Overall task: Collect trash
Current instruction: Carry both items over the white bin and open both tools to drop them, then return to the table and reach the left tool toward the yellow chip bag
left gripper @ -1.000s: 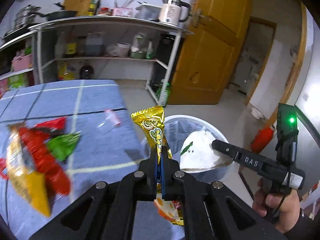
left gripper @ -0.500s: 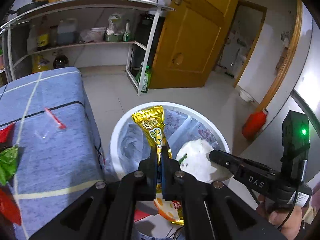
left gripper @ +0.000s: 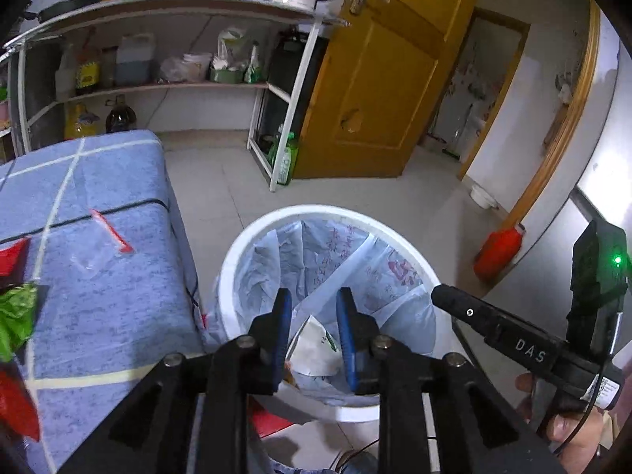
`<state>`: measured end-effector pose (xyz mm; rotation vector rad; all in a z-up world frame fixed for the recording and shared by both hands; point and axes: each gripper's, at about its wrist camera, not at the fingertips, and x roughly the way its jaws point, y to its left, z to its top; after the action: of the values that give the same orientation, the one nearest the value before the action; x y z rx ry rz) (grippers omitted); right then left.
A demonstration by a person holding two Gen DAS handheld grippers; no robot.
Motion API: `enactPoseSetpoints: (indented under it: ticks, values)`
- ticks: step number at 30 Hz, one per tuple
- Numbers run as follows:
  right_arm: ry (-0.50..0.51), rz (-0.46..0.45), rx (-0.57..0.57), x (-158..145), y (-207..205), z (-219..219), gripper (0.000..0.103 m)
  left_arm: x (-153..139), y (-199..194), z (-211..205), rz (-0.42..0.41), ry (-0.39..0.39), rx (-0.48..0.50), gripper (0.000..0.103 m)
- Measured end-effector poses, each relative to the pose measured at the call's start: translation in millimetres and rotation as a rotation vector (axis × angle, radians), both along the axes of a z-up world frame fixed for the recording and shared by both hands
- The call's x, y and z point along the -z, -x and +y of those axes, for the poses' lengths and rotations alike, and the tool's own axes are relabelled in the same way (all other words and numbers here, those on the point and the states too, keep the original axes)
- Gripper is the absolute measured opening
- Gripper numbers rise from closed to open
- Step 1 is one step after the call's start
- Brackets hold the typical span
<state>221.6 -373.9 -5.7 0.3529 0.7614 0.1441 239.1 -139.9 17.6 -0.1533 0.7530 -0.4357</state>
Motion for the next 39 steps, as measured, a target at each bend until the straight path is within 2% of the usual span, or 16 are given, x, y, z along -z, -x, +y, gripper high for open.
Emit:
enactPoseSetpoints:
  ticks: [5, 11, 15, 17, 19, 21, 23, 27, 34, 39]
  values:
    - [0.03, -0.073, -0.079, -22, 10, 29, 0.02, -19, 22, 25, -0.073, -0.006, -0.032, 0.024]
    - [0.037, -0.096, -0.212, -34, 14, 79, 0.02, -37, 51, 80, -0.126, -0.009, -0.121, 0.025]
    - [0.046, -0.098, -0.321, -36, 17, 119, 0.02, -45, 73, 124, -0.168, -0.022, -0.219, 0.046]
    - [0.056, -0.094, -0.374, -36, 16, 142, 0.02, -46, 83, 145, -0.187, -0.04, -0.262, 0.049]
    - [0.06, -0.09, -0.425, -33, 15, 161, 0.02, -43, 91, 166, -0.196, -0.061, -0.307, 0.057]
    - [0.069, -0.086, -0.469, -29, 14, 181, 0.02, -38, 97, 184, -0.194, -0.069, -0.347, 0.061]
    - [0.074, -0.081, -0.504, -25, 13, 197, 0.026, -31, 99, 202, -0.177, -0.072, -0.386, 0.063]
    - [0.085, -0.08, -0.545, -20, 11, 217, 0.034, -14, 100, 223, -0.125, -0.026, -0.415, 0.068]
    - [0.095, -0.071, -0.557, -16, 7, 224, 0.035, 11, 106, 203, -0.106, -0.096, -0.353, 0.077]
    - [0.105, -0.064, -0.563, -13, 8, 224, 0.035, 24, 94, 197, -0.02, -0.14, -0.38, 0.077]
